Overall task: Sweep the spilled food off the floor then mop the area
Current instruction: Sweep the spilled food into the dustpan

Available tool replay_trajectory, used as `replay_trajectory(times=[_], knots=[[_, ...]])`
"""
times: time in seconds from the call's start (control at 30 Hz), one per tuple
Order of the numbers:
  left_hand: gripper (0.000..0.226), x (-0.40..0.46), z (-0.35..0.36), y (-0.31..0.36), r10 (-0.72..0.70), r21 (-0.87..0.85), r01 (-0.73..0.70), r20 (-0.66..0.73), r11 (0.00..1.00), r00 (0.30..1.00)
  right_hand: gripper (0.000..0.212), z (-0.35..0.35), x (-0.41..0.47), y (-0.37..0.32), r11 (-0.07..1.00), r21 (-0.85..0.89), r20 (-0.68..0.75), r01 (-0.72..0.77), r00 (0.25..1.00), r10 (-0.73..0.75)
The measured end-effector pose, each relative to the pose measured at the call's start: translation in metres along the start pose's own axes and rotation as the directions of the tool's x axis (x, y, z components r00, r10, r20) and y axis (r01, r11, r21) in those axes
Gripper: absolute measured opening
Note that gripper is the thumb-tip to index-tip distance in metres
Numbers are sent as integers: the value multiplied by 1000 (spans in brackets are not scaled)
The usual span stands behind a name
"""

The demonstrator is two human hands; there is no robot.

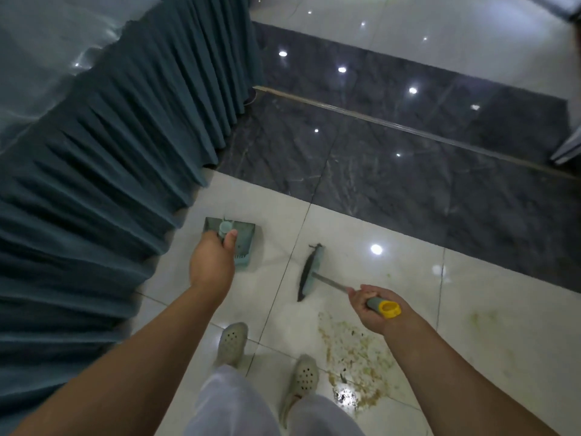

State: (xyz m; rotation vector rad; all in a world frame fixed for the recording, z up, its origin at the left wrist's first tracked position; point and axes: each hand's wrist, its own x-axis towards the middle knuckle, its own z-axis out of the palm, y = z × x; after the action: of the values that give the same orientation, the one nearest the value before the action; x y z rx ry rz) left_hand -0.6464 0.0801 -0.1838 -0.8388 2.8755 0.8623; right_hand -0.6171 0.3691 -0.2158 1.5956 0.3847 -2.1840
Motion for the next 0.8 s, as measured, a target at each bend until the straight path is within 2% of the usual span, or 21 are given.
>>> replay_trajectory(times=[0.13, 0.3, 0.4, 0.5, 0.57, 0.8], knots=[[36, 17, 12, 16, 112, -12, -112, 110, 994, 988, 44, -31, -15, 3, 979, 191, -50, 69, 997, -61], [40, 41, 20, 32, 247, -63, -238, 234, 969, 940, 46, -67, -25, 23, 906, 402, -106, 129, 990, -94], [35, 53, 23, 42, 313, -70, -306, 285, 950, 906, 38, -74, -29, 36, 855, 471, -157, 218, 974, -162], [35, 66, 23, 47, 358, -92, -347, 313, 933, 880, 23, -79, -34, 49, 837, 489, -172, 245, 968, -183], [35, 75, 22, 48, 379, -88, -371, 319, 925, 869, 16, -80, -37, 61, 848, 484, -129, 214, 977, -172], [37, 103, 8, 44, 437, -115, -424, 333, 898, 836, 13, -26, -35, 101, 916, 357, -48, 181, 983, -176]])
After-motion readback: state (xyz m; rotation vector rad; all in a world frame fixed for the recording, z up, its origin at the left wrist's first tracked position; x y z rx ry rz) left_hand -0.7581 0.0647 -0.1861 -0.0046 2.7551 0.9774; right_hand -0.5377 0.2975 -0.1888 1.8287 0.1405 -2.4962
